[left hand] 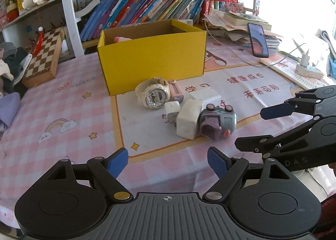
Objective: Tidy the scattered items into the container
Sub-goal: 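Grasp the grey-blue toy car with the right gripper while the left gripper grasps the white block, then lift the white block with the left gripper while the right gripper lifts the toy car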
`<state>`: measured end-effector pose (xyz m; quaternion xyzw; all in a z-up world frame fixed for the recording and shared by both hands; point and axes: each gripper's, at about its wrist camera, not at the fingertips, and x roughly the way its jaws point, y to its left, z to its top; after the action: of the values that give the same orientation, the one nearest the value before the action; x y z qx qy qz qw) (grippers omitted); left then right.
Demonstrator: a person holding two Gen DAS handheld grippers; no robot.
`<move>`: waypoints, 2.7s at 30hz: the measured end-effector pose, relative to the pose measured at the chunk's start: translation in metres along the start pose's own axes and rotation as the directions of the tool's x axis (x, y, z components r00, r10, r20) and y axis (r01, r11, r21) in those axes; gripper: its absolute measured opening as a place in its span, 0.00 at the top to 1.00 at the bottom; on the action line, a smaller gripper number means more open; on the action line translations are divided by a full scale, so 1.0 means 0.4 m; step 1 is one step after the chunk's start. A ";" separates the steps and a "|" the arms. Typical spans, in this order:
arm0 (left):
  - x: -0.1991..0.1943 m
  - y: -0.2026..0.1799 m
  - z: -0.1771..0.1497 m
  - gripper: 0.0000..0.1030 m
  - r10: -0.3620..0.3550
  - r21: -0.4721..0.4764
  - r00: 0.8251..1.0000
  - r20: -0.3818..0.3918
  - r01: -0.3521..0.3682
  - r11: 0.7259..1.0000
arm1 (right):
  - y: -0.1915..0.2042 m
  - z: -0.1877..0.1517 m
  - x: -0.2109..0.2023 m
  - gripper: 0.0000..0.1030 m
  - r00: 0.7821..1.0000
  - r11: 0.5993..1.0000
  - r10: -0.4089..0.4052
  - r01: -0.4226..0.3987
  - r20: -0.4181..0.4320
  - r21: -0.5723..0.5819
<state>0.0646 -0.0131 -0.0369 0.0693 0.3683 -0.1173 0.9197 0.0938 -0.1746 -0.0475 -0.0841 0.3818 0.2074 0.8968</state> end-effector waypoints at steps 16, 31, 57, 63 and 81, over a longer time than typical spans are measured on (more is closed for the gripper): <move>0.040 0.016 0.028 0.25 -0.008 -0.014 1.000 -0.019 0.008 1.000 | -0.016 0.044 0.085 0.40 0.999 1.000 0.022 -0.022 -0.035 -0.022; 0.097 0.011 0.060 0.44 -0.041 -0.013 0.999 -0.026 0.041 0.999 | -0.053 0.058 0.098 0.53 0.999 0.999 0.024 -0.025 -0.026 -0.038; 0.180 -0.091 0.094 0.71 -0.070 0.178 0.997 -0.037 0.076 0.981 | -0.100 0.041 0.112 0.52 0.997 0.999 -0.011 0.008 -0.075 -0.036; 0.185 -0.105 0.090 0.72 -0.061 0.217 0.997 -0.048 0.070 0.974 | -0.105 0.042 0.116 0.52 0.996 1.000 -0.013 0.011 -0.088 -0.021; 0.111 -0.054 0.092 0.79 -0.158 0.110 0.987 -0.009 0.158 0.981 | -0.098 0.070 0.087 0.53 0.998 1.000 0.013 -0.012 -0.055 0.006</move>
<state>0.1144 -0.0490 -0.0423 0.0906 0.3656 -0.2099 0.9022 0.1506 -0.1904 -0.0532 -0.0849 0.4075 0.2095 0.8848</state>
